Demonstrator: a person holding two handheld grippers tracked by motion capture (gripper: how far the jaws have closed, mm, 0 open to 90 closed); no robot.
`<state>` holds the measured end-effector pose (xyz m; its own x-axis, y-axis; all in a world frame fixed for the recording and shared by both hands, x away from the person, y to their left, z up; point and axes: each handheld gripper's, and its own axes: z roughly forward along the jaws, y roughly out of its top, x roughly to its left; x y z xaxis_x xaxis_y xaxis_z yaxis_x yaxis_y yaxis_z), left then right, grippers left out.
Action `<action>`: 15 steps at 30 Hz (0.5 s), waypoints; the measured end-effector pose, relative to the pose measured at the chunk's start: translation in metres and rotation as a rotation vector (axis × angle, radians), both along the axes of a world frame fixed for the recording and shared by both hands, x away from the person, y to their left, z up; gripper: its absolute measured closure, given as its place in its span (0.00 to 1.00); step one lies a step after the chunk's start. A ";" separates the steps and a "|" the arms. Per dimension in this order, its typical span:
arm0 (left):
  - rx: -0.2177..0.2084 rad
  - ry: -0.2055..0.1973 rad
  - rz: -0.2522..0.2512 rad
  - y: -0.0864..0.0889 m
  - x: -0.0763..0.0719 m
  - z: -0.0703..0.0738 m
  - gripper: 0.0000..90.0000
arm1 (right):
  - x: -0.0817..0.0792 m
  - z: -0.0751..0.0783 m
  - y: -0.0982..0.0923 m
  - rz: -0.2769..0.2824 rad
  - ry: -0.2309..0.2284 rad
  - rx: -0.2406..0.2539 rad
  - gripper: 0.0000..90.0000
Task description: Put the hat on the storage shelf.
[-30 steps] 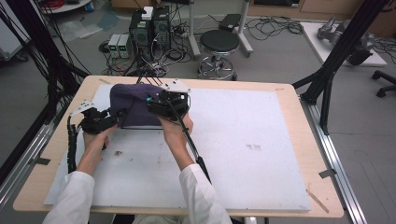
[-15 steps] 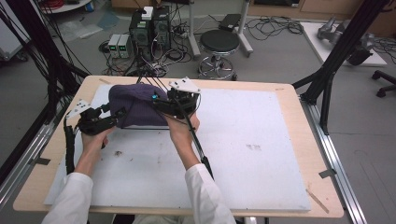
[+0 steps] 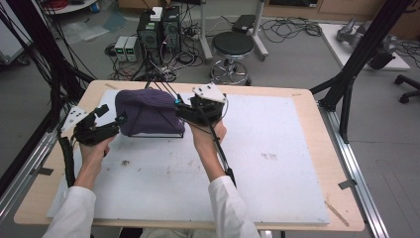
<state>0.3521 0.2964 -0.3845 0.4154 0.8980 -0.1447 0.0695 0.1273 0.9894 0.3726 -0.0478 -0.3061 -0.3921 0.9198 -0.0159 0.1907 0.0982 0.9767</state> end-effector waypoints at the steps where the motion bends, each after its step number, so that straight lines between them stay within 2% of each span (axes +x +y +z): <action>1: 0.001 -0.008 0.008 0.001 -0.002 0.001 0.19 | -0.002 0.000 -0.008 -0.013 -0.001 0.005 0.12; 4: -0.007 -0.024 0.028 0.004 -0.009 0.004 0.18 | -0.006 -0.001 -0.026 -0.040 -0.007 0.019 0.12; 6: -0.003 -0.030 0.036 0.006 -0.013 0.004 0.18 | -0.009 -0.003 -0.036 -0.046 0.008 0.021 0.12; 8: -0.002 -0.031 0.042 0.006 -0.016 0.005 0.18 | -0.015 -0.007 -0.045 -0.098 -0.021 -0.005 0.12; 9: -0.002 -0.030 0.045 0.007 -0.017 0.005 0.18 | -0.021 -0.010 -0.050 -0.144 -0.066 -0.023 0.12; 12: -0.016 -0.032 0.045 0.007 -0.020 0.005 0.18 | -0.028 -0.010 -0.065 -0.155 -0.067 -0.023 0.12; 15: -0.008 -0.047 0.039 0.004 -0.024 0.008 0.18 | -0.034 -0.012 -0.080 -0.174 -0.074 -0.026 0.12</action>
